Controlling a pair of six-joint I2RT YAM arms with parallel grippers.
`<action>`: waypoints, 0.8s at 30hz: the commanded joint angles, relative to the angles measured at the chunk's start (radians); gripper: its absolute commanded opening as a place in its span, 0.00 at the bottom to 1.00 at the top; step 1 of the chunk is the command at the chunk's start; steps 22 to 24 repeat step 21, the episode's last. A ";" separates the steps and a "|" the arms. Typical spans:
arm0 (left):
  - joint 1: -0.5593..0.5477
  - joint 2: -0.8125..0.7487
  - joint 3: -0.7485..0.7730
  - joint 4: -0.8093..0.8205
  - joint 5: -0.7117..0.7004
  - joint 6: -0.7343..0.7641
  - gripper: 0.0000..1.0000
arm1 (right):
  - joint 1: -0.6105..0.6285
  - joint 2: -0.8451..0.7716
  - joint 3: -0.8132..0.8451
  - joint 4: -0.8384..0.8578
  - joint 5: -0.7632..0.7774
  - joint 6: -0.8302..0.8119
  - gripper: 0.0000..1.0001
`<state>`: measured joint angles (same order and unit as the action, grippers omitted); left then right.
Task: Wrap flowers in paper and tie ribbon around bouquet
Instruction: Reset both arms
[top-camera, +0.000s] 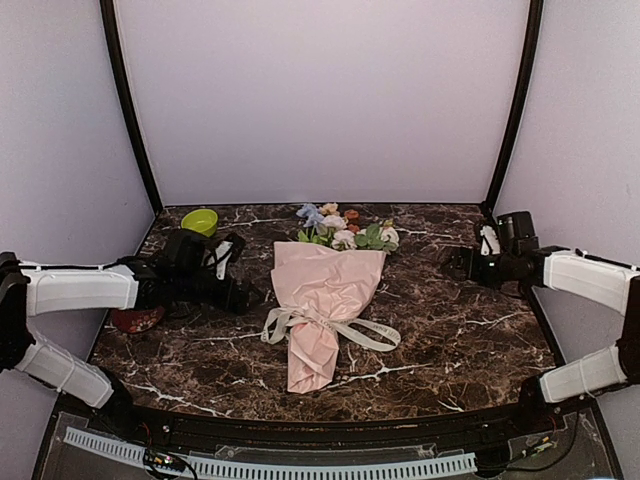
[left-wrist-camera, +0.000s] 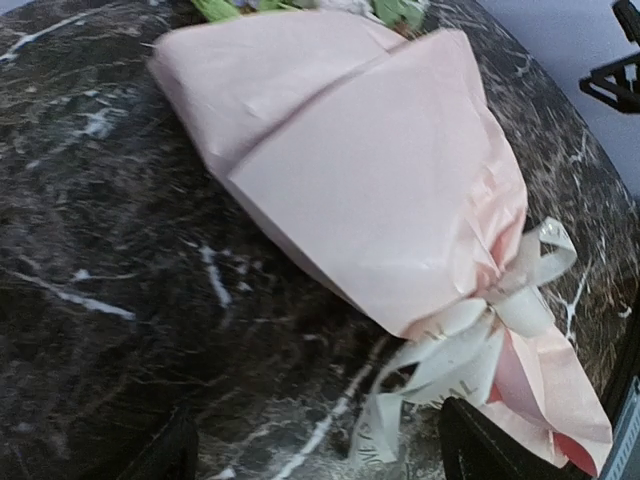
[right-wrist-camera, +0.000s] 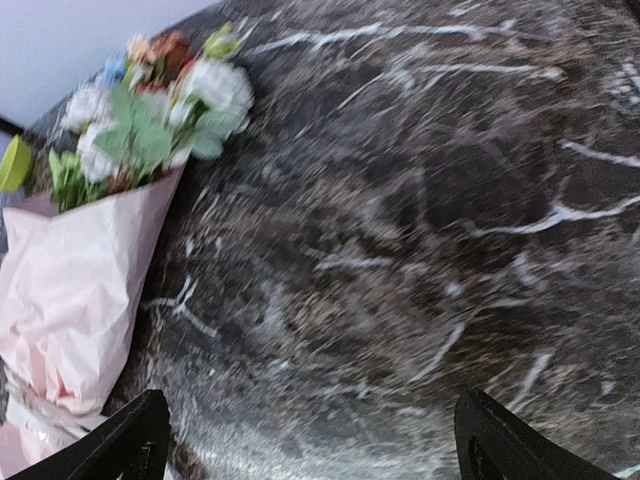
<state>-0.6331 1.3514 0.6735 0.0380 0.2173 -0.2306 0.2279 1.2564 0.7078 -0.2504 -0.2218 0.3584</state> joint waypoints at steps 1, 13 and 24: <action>0.125 -0.056 0.053 -0.149 -0.052 -0.019 0.87 | -0.177 -0.050 -0.034 0.168 -0.073 0.021 1.00; 0.362 0.101 0.066 0.020 -0.433 -0.069 0.89 | -0.359 -0.100 -0.236 0.411 -0.004 0.036 1.00; 0.395 0.150 0.081 0.121 -0.503 0.019 0.90 | -0.361 -0.058 -0.239 0.468 0.092 -0.008 1.00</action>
